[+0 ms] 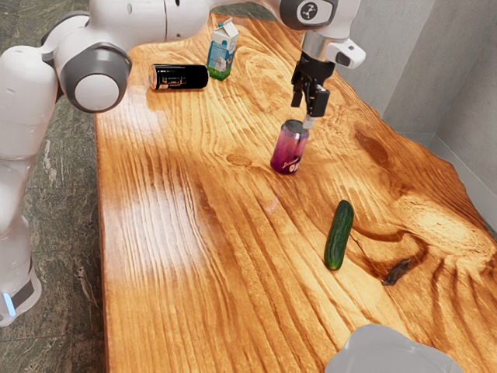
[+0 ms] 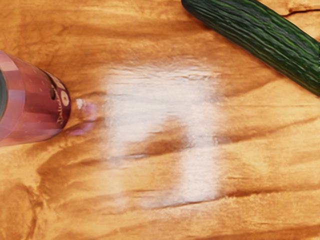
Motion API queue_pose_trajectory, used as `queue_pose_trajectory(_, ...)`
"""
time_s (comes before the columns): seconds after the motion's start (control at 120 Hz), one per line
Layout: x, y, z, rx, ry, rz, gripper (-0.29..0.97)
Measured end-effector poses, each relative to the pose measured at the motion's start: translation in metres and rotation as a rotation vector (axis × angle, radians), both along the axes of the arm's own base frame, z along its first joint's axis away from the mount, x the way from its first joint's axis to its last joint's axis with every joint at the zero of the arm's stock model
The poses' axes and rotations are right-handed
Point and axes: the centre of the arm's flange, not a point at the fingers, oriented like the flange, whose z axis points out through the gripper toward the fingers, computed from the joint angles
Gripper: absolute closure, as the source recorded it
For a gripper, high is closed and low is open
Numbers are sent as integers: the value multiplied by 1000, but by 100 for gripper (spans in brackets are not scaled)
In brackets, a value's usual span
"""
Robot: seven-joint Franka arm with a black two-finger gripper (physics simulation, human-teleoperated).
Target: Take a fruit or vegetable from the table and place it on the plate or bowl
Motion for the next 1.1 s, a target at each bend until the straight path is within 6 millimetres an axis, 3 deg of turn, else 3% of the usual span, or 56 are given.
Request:
queue_pose_trajectory(0.275,-2,4,2,-16,0,-10,0)
queue_pose_trajectory(0.342,-15,-23,30,-26,-41,-66,0)
queue_pose_trajectory(0.392,-18,-48,35,-8,-47,-115,0)
queue_pose_trajectory(0.458,-8,-57,20,23,-32,-165,0)
queue_pose_trajectory(0.542,10,-57,-7,49,-12,-239,0)
queue_pose_trajectory(0.65,24,-59,-29,23,-6,-251,0)
queue_pose_trajectory(0.725,34,-65,-47,-44,5,-161,0)
queue_pose_trajectory(0.858,40,-80,-59,-143,24,39,0)
queue_pose_trajectory(1.1,44,-62,-82,-177,96,354,0)
